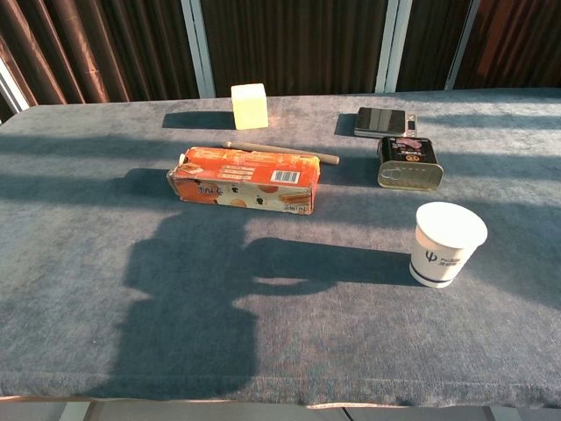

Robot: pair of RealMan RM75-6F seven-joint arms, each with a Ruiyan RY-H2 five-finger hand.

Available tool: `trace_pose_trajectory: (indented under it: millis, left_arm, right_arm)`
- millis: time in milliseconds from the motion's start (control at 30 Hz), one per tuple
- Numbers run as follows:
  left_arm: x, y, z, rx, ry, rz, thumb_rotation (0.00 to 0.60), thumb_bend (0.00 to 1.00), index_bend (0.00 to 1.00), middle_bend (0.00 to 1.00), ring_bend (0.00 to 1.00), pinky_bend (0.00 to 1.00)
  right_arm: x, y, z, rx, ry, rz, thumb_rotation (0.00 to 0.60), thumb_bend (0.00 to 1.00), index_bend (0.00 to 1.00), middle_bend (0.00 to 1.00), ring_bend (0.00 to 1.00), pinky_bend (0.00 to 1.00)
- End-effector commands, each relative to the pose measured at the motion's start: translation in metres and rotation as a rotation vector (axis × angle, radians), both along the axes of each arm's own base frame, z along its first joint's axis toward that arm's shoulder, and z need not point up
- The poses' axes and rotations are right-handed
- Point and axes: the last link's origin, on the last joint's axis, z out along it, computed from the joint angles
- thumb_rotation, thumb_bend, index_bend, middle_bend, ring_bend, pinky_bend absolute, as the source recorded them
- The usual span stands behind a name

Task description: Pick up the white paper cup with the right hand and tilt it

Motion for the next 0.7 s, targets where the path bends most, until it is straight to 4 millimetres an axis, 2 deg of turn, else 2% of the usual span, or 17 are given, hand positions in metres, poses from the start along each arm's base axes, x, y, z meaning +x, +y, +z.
trace_pose_trajectory:
  millis: [33,267,433,567,700]
  left_arm:
    - [0.000,0.000,0.001,0.002,-0.003,-0.001,0.600,0.40,0.21,0.07,0.10,0.29]
    - [0.000,-0.002,0.002,0.004,-0.007,-0.004,0.600,0.40,0.21,0.07,0.10,0.29]
    - [0.000,-0.003,0.003,0.006,-0.012,-0.004,0.600,0.40,0.21,0.07,0.10,0.29]
    - [0.000,-0.003,0.004,0.007,-0.015,-0.004,0.600,0.40,0.21,0.07,0.10,0.29]
    - [0.000,-0.003,0.004,0.008,-0.016,-0.004,0.600,0.40,0.21,0.08,0.10,0.29]
  right_arm:
    - [0.007,-0.017,-0.022,0.126,-0.078,0.050,0.600,0.21,0.07,0.04,0.05,0.21]
    - [0.021,-0.034,-0.051,0.241,-0.128,0.073,0.600,0.21,0.07,0.06,0.06,0.21]
    - [0.031,-0.044,-0.069,0.266,-0.131,0.097,0.600,0.21,0.11,0.11,0.10,0.24]
    - [0.036,-0.049,-0.080,0.264,-0.141,0.112,0.600,0.21,0.20,0.19,0.19,0.31]
    - [0.036,-0.051,-0.084,0.259,-0.141,0.117,0.600,0.21,0.29,0.25,0.27,0.38]
